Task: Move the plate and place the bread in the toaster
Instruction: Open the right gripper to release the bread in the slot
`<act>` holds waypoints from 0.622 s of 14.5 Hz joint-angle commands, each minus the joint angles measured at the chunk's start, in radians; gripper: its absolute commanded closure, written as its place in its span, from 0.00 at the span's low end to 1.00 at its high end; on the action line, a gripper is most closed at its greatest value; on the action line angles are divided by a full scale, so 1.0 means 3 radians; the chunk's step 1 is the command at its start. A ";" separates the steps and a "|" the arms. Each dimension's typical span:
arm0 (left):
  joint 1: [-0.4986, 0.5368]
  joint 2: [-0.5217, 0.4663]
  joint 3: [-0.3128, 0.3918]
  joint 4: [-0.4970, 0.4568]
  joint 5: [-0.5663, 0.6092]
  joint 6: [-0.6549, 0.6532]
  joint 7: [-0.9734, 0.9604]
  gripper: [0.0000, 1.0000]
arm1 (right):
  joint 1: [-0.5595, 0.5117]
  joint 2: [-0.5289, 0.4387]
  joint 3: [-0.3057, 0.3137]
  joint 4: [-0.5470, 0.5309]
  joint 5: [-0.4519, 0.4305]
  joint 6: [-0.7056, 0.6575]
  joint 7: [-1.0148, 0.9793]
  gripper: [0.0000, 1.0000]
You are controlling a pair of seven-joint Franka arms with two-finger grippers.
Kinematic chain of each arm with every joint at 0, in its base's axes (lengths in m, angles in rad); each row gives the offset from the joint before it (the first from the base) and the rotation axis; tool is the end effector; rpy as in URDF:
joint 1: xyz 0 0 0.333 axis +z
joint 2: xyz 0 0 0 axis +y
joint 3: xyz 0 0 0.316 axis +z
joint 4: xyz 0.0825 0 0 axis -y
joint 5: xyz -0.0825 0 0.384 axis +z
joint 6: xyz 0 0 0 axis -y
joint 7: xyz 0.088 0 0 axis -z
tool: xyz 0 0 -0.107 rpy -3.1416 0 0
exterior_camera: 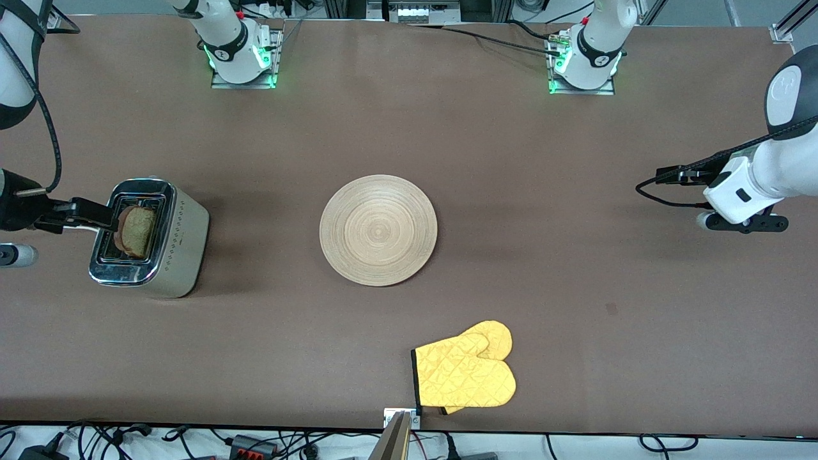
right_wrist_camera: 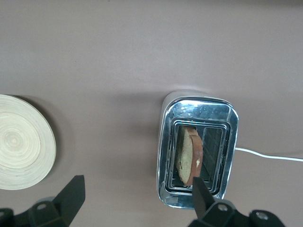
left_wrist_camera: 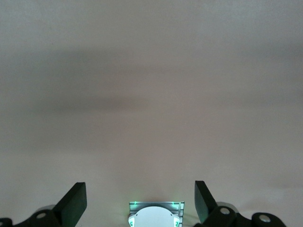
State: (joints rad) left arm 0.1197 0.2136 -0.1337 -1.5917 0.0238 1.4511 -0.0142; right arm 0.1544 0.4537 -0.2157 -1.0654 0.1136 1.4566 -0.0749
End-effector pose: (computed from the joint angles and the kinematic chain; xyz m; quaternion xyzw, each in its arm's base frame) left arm 0.5855 0.0007 0.4854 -0.9845 0.0016 0.1752 0.0002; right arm 0.6717 0.0092 0.5754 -0.9994 -0.0211 0.0262 0.0111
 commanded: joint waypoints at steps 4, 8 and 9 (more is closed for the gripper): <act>0.0000 0.0009 -0.0009 0.0106 -0.0084 -0.0020 0.0037 0.00 | 0.0017 -0.0045 0.0008 -0.0064 -0.0092 0.0038 0.0035 0.00; 0.0041 0.0009 0.0026 0.0341 -0.0074 -0.0066 -0.0024 0.00 | -0.0049 -0.0560 0.0181 -0.0787 -0.0271 0.0461 0.0025 0.00; 0.0056 0.0009 0.0047 0.0341 -0.0074 -0.0117 -0.0014 0.00 | -0.0110 -0.0703 0.0258 -0.1023 -0.0408 0.0564 0.0025 0.00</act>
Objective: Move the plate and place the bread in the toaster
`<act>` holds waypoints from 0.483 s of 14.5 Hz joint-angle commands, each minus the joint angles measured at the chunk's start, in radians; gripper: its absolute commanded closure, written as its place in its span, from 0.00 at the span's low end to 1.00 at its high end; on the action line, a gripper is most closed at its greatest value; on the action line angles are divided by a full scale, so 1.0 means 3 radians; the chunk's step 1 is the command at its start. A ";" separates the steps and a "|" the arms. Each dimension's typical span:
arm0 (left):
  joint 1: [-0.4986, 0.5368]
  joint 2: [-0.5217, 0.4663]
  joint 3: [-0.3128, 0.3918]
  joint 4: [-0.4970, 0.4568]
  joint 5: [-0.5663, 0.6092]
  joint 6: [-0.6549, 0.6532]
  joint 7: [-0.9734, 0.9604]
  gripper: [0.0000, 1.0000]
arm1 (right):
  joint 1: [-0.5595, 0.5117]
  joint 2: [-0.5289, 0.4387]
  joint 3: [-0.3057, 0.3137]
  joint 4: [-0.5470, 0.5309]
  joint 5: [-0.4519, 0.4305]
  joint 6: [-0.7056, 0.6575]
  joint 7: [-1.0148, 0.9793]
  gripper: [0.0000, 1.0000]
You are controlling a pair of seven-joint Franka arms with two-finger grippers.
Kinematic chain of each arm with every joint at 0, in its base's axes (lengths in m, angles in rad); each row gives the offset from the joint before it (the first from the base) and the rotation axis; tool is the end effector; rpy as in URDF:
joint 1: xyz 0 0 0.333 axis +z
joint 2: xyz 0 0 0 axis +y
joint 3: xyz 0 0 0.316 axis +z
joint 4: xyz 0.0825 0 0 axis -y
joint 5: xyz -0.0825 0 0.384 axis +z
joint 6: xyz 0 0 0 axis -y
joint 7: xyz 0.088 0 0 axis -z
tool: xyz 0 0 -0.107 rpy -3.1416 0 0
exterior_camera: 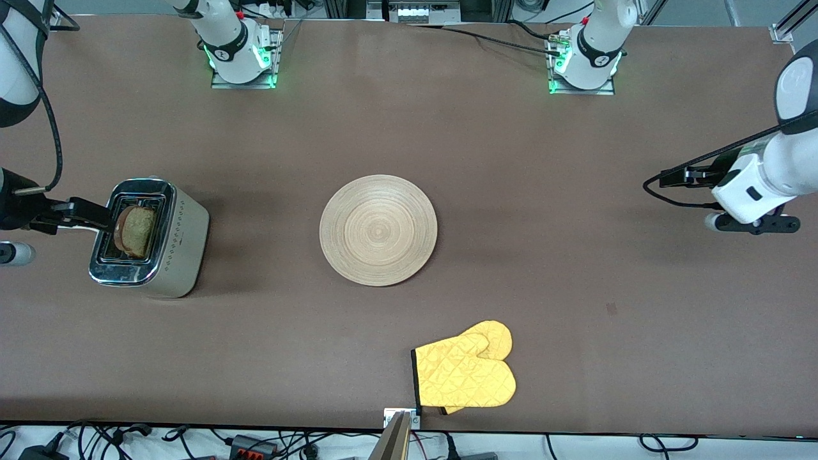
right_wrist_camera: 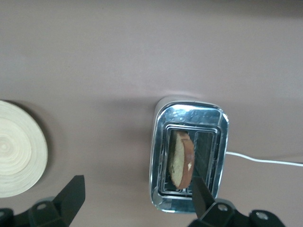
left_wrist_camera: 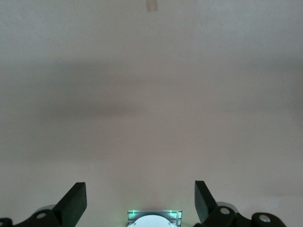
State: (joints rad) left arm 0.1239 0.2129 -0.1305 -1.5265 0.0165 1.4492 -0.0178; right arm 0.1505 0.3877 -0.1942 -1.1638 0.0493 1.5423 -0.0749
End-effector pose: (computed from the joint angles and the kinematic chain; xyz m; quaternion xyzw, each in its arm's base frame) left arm 0.5932 0.0047 0.5146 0.9896 0.0048 -0.1438 0.0038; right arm 0.6640 0.0038 0.5799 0.9997 0.0233 -0.0019 0.0118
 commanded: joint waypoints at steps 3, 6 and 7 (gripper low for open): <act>0.0042 0.0052 0.0036 0.0113 -0.0014 -0.0127 0.0003 0.00 | -0.0414 -0.0969 0.0575 -0.1380 -0.0359 0.0422 0.0030 0.00; 0.0124 0.0022 0.0036 0.0134 -0.0024 -0.0132 0.0008 0.00 | -0.0578 -0.1067 0.0642 -0.1505 -0.0211 0.0443 0.0050 0.00; 0.0149 0.0026 0.0036 0.0134 -0.0009 -0.0132 -0.0007 0.00 | -0.0578 -0.1067 0.0642 -0.1510 -0.0129 0.0478 0.0050 0.00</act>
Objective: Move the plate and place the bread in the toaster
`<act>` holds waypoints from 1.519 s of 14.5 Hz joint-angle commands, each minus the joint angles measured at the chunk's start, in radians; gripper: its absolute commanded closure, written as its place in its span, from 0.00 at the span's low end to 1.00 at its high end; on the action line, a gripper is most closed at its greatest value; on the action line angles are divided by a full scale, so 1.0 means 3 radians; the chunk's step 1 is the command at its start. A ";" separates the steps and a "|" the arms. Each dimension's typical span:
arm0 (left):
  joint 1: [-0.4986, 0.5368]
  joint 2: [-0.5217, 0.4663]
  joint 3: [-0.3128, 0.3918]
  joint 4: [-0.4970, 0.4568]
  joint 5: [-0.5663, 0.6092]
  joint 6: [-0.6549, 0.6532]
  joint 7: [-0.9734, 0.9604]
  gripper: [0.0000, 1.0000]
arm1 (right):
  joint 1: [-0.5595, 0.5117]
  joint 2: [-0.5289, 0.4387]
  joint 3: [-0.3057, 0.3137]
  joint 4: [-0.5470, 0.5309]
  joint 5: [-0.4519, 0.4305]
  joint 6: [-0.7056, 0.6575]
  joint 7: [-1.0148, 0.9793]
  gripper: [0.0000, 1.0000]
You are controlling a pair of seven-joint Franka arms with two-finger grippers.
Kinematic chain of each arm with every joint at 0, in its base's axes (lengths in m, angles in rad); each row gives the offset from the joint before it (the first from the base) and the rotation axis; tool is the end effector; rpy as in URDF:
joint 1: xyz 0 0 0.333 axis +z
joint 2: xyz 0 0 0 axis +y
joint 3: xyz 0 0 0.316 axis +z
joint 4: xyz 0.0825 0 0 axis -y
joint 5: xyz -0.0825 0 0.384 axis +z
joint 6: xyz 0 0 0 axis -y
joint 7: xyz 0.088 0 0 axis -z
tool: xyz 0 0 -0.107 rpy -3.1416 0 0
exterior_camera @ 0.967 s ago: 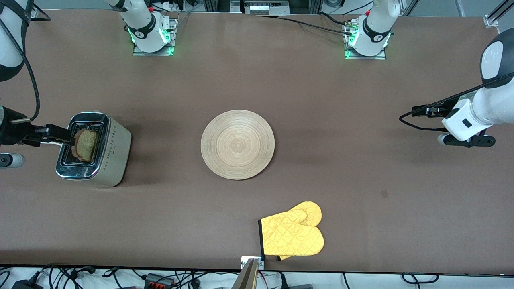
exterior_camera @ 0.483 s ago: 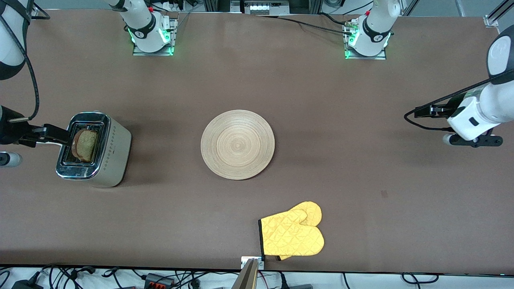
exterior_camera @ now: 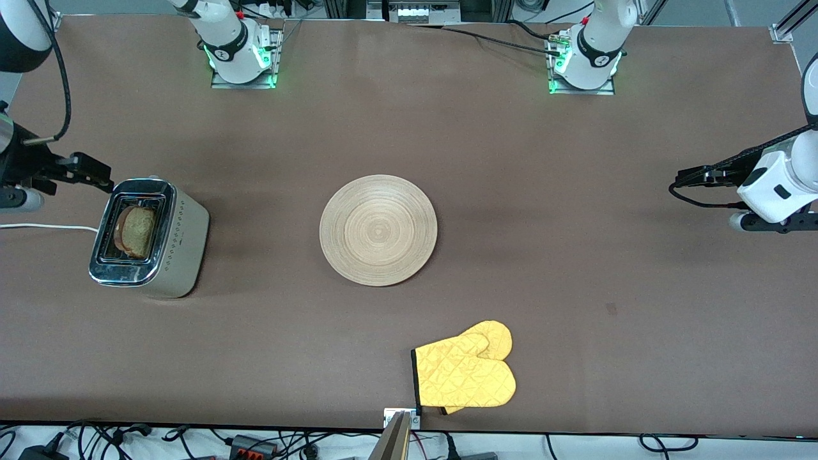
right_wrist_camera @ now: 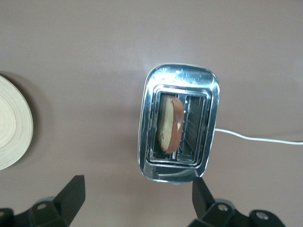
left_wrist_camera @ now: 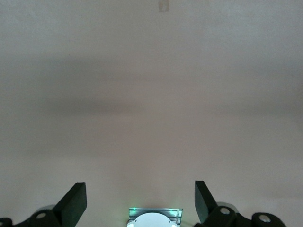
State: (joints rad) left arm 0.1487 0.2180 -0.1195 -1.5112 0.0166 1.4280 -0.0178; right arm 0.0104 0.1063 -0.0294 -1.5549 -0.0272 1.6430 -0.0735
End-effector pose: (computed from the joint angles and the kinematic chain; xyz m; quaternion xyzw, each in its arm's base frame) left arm 0.5926 0.0257 0.5171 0.9885 0.0226 -0.1492 0.0055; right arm 0.5913 -0.0131 0.5774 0.9994 0.0284 -0.0098 0.0147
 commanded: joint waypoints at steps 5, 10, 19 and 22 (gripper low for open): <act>0.0072 0.0030 0.0000 0.0062 0.0047 -0.0086 -0.0007 0.00 | -0.0142 -0.0252 0.0093 -0.0257 0.0152 0.0266 -0.0001 0.00; 0.0082 0.0061 0.0000 0.0067 0.0052 -0.0158 -0.0007 0.00 | -0.0147 -0.0318 0.0098 -0.0242 0.0157 0.0098 0.0015 0.00; 0.0082 -0.0246 -0.0067 0.0123 0.0042 0.0260 0.0049 0.00 | -0.0066 -0.0283 0.0139 -0.0171 0.0111 -0.0301 0.0516 0.00; 0.0077 -0.0246 -0.0062 0.0108 0.0118 0.0522 0.0054 0.00 | -0.0076 -0.0247 0.0139 -0.0135 0.0111 -0.0363 0.0516 0.00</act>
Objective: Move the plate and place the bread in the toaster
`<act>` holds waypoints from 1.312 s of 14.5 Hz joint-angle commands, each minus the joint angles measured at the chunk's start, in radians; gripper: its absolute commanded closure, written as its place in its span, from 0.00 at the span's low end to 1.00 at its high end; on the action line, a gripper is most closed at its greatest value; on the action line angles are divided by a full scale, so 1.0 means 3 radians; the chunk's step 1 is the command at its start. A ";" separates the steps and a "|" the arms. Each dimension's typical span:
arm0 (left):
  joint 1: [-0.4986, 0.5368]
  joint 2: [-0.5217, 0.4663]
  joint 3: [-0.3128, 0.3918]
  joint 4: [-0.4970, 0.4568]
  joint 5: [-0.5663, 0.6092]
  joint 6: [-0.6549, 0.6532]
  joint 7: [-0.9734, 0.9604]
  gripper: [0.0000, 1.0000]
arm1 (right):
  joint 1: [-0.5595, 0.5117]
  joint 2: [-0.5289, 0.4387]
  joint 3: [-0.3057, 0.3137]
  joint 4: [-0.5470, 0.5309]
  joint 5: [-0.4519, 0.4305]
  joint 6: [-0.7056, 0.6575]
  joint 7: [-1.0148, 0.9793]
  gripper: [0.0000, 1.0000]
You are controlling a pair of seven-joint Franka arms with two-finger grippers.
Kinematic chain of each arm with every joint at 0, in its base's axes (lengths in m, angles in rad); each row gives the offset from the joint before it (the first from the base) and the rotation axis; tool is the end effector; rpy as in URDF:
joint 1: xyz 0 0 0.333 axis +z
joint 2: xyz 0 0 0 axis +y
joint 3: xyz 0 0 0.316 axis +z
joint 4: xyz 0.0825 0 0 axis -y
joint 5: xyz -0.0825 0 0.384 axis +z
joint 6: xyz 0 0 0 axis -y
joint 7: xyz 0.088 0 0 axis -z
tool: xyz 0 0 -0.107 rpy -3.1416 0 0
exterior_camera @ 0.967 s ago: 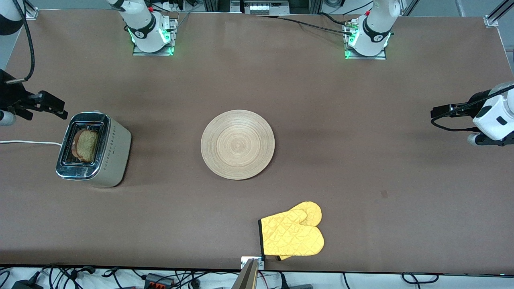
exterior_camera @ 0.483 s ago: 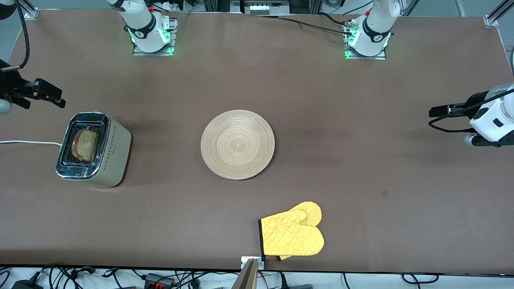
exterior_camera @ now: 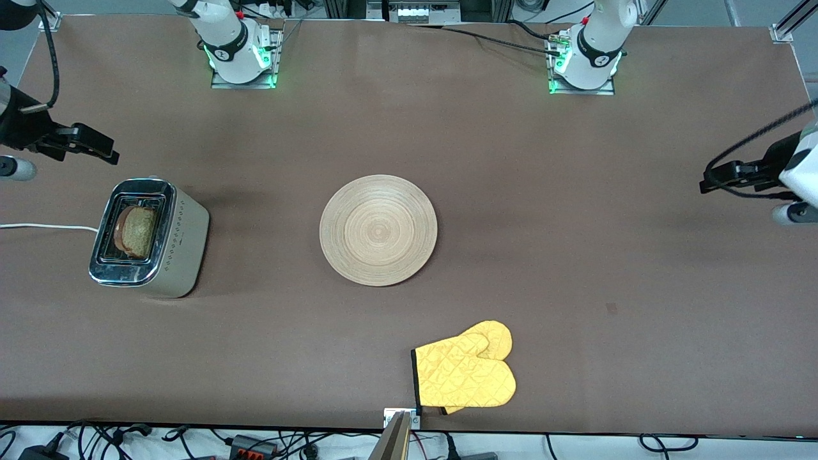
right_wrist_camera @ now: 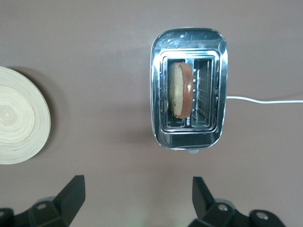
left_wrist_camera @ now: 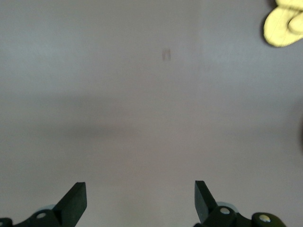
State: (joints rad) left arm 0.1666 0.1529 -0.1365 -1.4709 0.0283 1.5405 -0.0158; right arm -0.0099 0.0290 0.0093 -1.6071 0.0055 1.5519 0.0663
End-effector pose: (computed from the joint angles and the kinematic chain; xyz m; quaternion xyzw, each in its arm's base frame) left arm 0.5954 0.0271 0.5816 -0.9989 -0.0231 0.0410 0.0035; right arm 0.5589 0.0002 0.5897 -0.9985 0.0335 0.0422 0.0015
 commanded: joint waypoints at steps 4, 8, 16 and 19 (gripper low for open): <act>0.0022 -0.0336 -0.0031 -0.0128 0.0069 0.0306 0.0129 0.00 | 0.0007 0.0011 0.0010 0.0044 0.0012 -0.0060 0.0060 0.00; 0.0022 -0.0326 -0.0067 -0.0144 0.0059 0.0331 0.0093 0.00 | -0.0023 0.0041 0.0000 0.0049 0.0002 -0.0050 0.0024 0.00; 0.0028 -0.0382 -0.0061 -0.0118 0.0003 0.0081 0.0104 0.00 | -0.0028 0.0062 -0.0006 0.0070 0.0007 -0.0060 0.0019 0.00; -0.0196 -0.0402 0.0111 -0.0149 -0.0013 -0.0062 0.0109 0.00 | -0.0028 0.0067 -0.0006 0.0070 0.0007 -0.0049 0.0019 0.00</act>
State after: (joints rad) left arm 0.1627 0.0543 -0.1451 -1.5002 0.0304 1.5518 -0.0021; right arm -0.0127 0.0397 0.0056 -1.6067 0.0054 1.5495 0.0687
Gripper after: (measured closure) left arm 0.000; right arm 0.000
